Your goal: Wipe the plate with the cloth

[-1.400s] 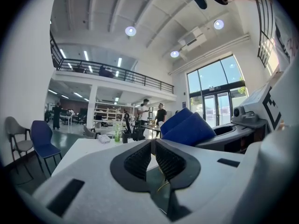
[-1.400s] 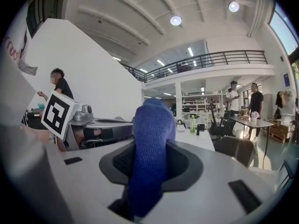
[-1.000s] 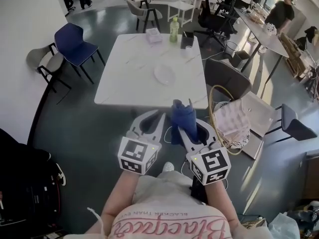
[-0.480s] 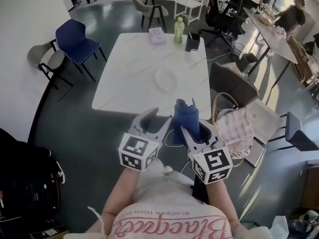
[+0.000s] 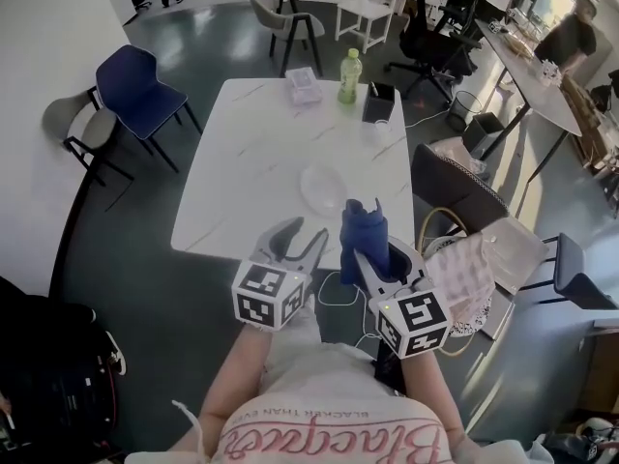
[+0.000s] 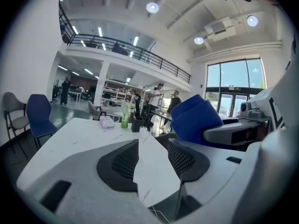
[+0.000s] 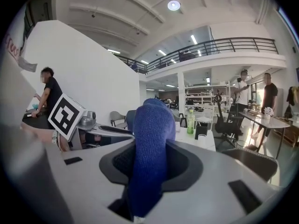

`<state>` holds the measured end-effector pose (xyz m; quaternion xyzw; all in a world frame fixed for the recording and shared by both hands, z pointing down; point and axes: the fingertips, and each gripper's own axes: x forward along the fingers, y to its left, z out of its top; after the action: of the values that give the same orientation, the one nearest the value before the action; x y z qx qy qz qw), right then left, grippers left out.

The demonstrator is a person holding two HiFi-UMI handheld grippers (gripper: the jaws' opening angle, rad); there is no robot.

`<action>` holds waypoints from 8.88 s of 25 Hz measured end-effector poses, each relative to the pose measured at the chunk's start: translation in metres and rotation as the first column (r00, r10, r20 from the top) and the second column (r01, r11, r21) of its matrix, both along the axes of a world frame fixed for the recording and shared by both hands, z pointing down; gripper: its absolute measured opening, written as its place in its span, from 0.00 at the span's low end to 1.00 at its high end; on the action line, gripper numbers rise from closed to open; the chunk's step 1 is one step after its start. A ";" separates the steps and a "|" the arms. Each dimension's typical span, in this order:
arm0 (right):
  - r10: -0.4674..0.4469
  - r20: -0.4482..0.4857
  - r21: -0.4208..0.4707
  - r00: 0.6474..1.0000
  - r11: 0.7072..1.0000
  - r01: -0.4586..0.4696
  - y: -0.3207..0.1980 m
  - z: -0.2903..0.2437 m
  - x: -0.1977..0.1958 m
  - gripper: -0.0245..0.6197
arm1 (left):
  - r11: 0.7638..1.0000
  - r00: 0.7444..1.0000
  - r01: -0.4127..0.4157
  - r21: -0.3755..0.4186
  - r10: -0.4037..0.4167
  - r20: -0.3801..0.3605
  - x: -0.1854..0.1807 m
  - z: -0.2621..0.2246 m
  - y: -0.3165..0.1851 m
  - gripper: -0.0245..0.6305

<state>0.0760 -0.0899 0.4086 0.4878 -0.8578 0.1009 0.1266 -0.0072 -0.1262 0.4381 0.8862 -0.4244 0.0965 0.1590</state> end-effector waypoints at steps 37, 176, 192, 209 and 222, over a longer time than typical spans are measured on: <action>-0.028 -0.013 -0.263 1.000 0.965 0.023 -0.189 0.088 0.000 0.23 | 0.733 0.945 0.053 -0.678 -0.256 -0.204 -0.018 0.198 -0.157 0.27; 0.145 -0.067 0.185 0.987 0.974 -0.131 -0.207 -0.062 0.055 0.23 | 0.895 0.988 -0.117 0.431 0.063 0.138 -0.018 -0.082 -0.165 0.05; -0.143 -0.134 0.249 0.980 0.953 0.173 -0.180 -0.119 0.020 0.23 | 0.536 0.658 -0.563 0.629 -0.170 0.734 0.005 -0.068 -0.150 0.05; -0.493 -0.646 -0.041 0.582 0.784 0.619 -0.191 -0.075 -0.024 0.23 | 0.399 0.552 -0.705 0.586 -0.208 0.807 0.025 -0.063 -0.126 0.05; -0.416 -0.723 -0.088 0.552 0.848 0.523 -0.252 -0.039 -0.002 0.22 | 0.405 0.553 -0.700 0.588 -0.213 0.806 0.022 -0.062 -0.125 0.05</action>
<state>0.0739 -0.3424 0.3695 0.2472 -0.8412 -0.1947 0.4398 0.0149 -0.2516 0.3756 0.7439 -0.2712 0.2670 -0.5494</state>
